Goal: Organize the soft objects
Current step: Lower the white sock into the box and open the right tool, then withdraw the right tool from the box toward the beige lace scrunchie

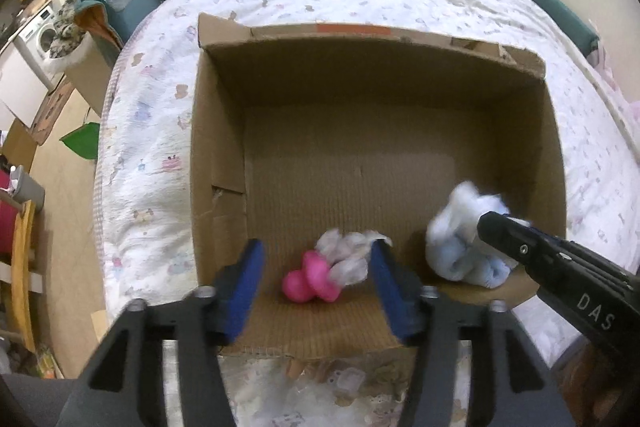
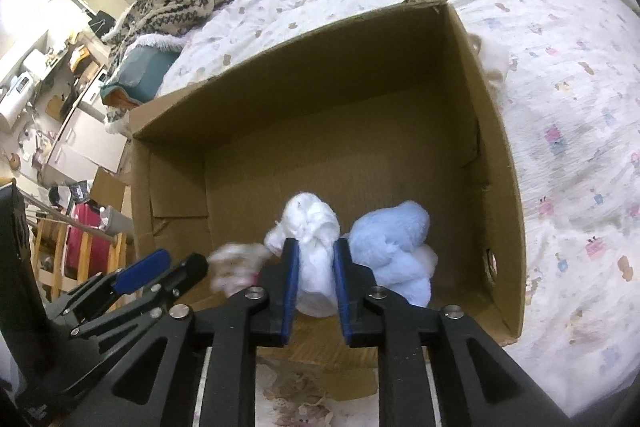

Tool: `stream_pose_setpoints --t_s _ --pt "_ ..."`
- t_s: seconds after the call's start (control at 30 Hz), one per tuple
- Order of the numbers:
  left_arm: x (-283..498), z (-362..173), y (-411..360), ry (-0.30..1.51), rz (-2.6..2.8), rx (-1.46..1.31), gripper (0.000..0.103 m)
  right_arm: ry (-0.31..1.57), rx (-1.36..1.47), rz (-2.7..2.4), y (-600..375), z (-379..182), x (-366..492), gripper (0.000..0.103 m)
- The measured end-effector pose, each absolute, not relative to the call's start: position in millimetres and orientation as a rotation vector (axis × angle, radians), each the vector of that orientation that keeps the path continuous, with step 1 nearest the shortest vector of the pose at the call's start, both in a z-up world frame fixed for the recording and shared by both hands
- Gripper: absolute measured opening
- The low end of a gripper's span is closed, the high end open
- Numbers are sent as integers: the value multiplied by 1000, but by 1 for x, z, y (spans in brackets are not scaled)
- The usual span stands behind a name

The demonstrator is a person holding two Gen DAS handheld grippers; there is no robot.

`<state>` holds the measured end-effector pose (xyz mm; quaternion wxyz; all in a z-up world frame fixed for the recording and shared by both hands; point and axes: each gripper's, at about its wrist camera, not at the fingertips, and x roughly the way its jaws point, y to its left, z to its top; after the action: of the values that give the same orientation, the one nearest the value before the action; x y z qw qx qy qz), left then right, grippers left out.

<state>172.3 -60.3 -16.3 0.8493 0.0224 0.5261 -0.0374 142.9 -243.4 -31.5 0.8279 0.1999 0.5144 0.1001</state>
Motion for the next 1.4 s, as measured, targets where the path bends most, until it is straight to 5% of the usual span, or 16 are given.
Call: stream_pose_setpoints --t_s 0.07,0.13,0.17,1.4 --pt "171 -13 -61 1098 -70 58 58 1083 428 213 -245 -27 141 31" --pt "170 -10 -60 1096 -68 56 59 1071 434 212 -245 -23 139 65" --pt "170 -8 -59 1096 -67 49 59 1055 442 209 -247 -20 136 67" --pt "75 11 -3 1018 -37 -13 59 1080 422 173 -251 -10 52 67"
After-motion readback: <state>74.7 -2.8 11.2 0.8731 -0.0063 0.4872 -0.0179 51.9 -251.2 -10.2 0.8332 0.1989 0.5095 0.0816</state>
